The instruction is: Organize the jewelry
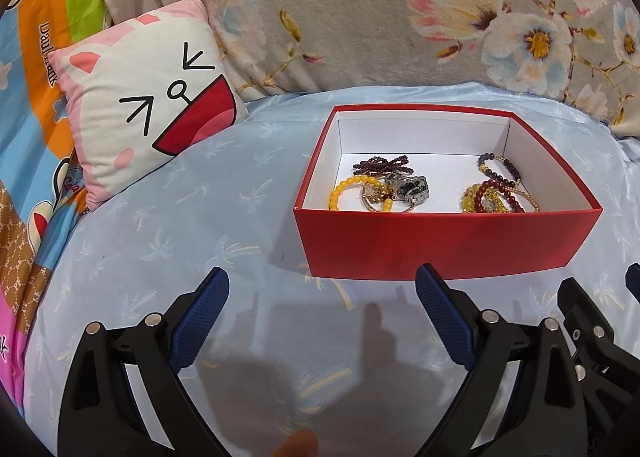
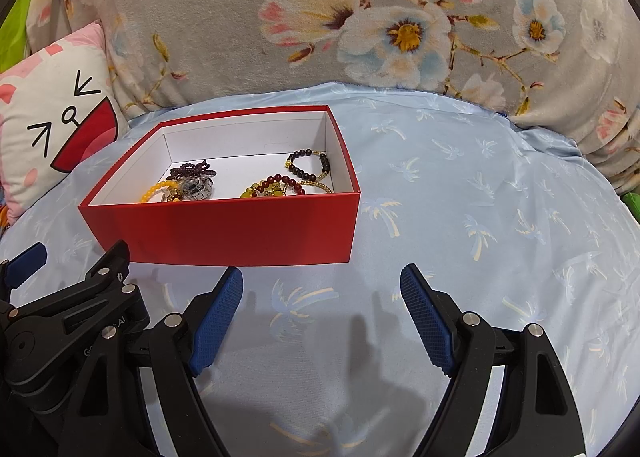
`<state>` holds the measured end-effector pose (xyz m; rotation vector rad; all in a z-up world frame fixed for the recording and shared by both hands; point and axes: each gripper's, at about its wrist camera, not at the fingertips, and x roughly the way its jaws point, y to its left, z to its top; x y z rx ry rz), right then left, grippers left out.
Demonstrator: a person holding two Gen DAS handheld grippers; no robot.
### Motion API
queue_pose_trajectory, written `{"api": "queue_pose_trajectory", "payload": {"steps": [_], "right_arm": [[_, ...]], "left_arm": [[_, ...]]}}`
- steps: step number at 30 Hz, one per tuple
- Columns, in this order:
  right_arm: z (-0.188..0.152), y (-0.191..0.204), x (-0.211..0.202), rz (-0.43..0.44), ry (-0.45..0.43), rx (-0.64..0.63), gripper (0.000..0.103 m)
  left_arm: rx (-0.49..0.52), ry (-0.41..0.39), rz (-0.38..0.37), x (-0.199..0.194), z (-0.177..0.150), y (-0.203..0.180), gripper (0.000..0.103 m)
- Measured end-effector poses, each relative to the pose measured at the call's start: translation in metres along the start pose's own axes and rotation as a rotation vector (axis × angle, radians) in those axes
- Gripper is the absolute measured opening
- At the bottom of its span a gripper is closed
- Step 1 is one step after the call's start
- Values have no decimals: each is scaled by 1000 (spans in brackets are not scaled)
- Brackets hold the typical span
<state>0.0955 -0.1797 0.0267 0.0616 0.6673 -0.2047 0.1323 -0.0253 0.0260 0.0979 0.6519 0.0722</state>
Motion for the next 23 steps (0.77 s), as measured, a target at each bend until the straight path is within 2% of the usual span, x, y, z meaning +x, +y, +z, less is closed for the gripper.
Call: {"api": "queue_pose_trajectory", "payload": {"steps": [23], "right_arm": [[0,0,0,-2,0,-1,78]], "left_arm": [[3,-3,0,4,-1,-3,87]]}}
